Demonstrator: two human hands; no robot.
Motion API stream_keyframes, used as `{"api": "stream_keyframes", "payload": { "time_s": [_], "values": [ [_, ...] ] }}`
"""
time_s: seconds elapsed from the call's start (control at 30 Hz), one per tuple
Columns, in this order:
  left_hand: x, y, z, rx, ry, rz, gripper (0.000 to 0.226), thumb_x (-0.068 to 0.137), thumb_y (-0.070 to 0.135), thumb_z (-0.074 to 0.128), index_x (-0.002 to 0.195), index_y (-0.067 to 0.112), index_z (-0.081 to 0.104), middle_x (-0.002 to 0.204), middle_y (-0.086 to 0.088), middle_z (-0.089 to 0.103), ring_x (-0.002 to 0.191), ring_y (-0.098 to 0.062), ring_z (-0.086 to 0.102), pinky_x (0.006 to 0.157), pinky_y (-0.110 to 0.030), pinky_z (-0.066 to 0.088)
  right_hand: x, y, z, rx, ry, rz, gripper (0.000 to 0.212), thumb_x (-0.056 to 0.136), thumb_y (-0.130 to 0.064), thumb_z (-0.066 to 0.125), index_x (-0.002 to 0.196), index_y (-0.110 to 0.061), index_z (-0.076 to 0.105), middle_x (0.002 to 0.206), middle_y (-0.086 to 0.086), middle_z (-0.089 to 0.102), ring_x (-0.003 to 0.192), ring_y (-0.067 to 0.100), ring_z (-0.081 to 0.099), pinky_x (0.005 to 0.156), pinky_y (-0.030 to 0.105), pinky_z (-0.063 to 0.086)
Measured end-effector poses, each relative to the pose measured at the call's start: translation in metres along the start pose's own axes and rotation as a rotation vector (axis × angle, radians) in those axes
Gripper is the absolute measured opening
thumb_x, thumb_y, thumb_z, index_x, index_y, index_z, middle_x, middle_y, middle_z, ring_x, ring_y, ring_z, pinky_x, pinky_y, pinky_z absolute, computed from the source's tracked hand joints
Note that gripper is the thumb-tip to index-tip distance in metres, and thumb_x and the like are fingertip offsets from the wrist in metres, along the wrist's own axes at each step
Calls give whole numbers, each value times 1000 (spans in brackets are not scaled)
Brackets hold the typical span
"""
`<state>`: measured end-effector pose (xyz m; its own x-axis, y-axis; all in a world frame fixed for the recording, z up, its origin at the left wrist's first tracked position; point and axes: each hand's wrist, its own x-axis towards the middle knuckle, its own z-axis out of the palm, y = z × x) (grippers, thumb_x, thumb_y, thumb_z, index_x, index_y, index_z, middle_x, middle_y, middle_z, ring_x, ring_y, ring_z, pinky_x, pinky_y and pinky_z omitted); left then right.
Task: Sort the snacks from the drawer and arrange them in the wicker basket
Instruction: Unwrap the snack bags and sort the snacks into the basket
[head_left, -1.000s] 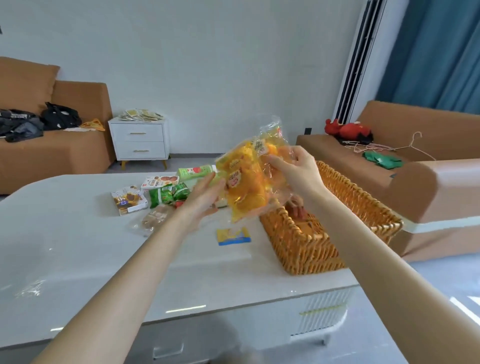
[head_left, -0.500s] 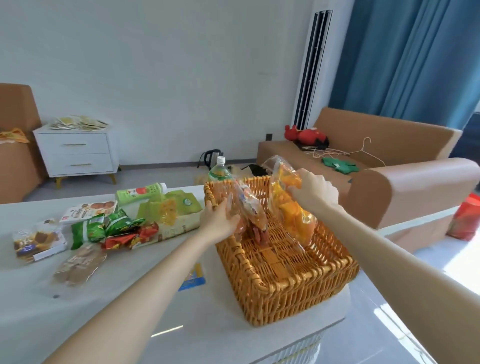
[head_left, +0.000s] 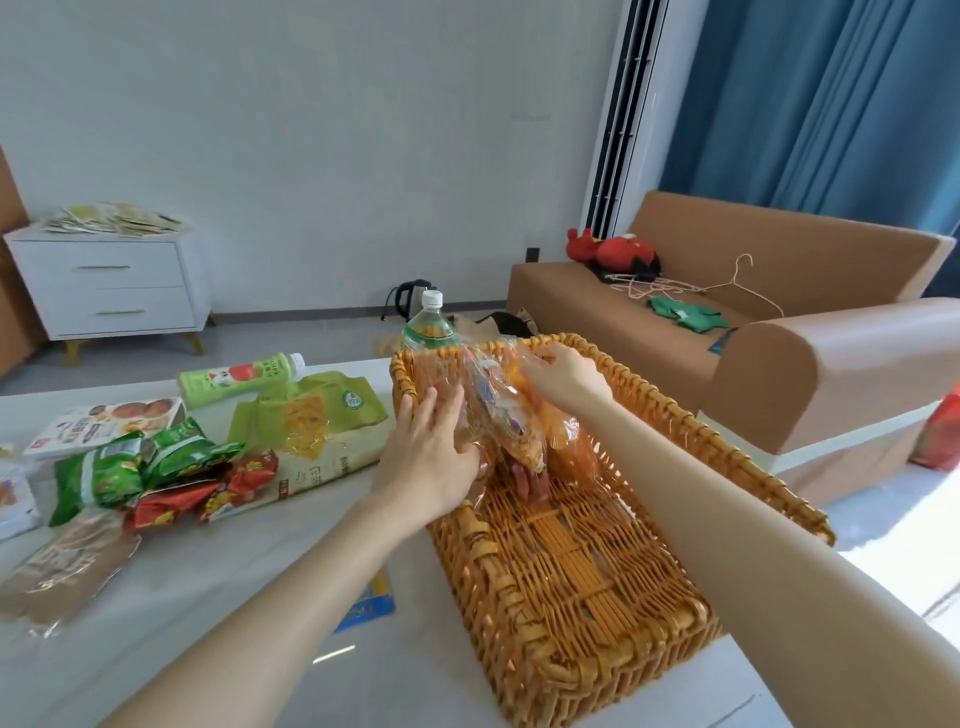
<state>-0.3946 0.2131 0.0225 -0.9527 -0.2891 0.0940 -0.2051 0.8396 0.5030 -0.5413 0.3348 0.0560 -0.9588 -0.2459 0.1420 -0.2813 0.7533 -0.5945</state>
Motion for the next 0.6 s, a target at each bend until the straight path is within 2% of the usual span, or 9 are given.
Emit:
{"api": "stream_keyframes", "payload": {
  "time_s": [0.07,0.1,0.17,0.2,0.3,0.37,0.43,0.53,0.6],
  "values": [
    [-1,1,0,13,5,-1,64,100,33,33,152,33,-5,161,0,-9,146,-24,-15,118,-43,0,-5,-1,-6,151,-114,7,48,97,-43,45,140,-20,45,107,0,61,85,15,61,69,23,51],
    [-2,2,-1,26,11,-2,64,100,35,32,152,32,-5,161,-1,-9,146,-25,-14,118,-43,1,-10,-1,-10,138,-179,-12,47,99,-40,44,142,-20,44,107,1,62,89,16,64,68,22,50],
    [-6,3,-2,44,35,-13,62,101,43,28,152,31,-5,161,-1,-7,147,-24,-9,119,-44,5,-19,3,-15,91,-242,-26,45,100,-34,43,144,-23,41,115,6,65,104,26,65,79,29,54],
    [-10,3,-3,53,51,-18,62,100,48,25,152,31,-5,161,-1,-5,148,-23,-5,120,-44,9,-24,4,-17,86,-230,-33,45,100,-31,44,144,-23,42,119,7,64,105,27,65,84,33,55],
    [-25,5,-13,67,68,-15,64,97,59,17,153,31,1,161,-2,5,147,-23,10,117,-46,22,-43,-4,-30,74,-98,-110,42,98,-24,49,140,-18,48,133,6,56,85,14,65,71,24,55],
    [-39,7,-26,32,91,-11,64,97,59,17,153,28,9,160,-2,13,145,-22,20,113,-47,31,-60,-18,-41,82,-36,-183,39,98,-22,49,136,-19,52,132,4,56,79,15,66,69,27,57],
    [-54,7,-44,-19,129,-1,60,100,51,25,153,25,14,158,-1,20,144,-20,25,110,-43,33,-81,-34,-50,119,-16,-234,35,98,-23,49,132,-20,55,126,1,59,73,19,66,68,31,58],
    [-81,-2,-75,-55,191,-8,54,102,34,36,152,20,20,156,-1,27,141,-20,31,108,-38,35,-116,-61,-60,151,-17,-311,35,98,-23,50,132,-20,56,128,0,60,72,7,58,60,19,53],
    [-101,-14,-93,-60,222,-21,54,101,31,39,151,21,23,153,-4,33,136,-22,38,103,-37,39,-140,-77,-63,175,-32,-358,34,98,-23,51,131,-20,57,127,0,61,70,3,56,58,16,52]
  ]
}}
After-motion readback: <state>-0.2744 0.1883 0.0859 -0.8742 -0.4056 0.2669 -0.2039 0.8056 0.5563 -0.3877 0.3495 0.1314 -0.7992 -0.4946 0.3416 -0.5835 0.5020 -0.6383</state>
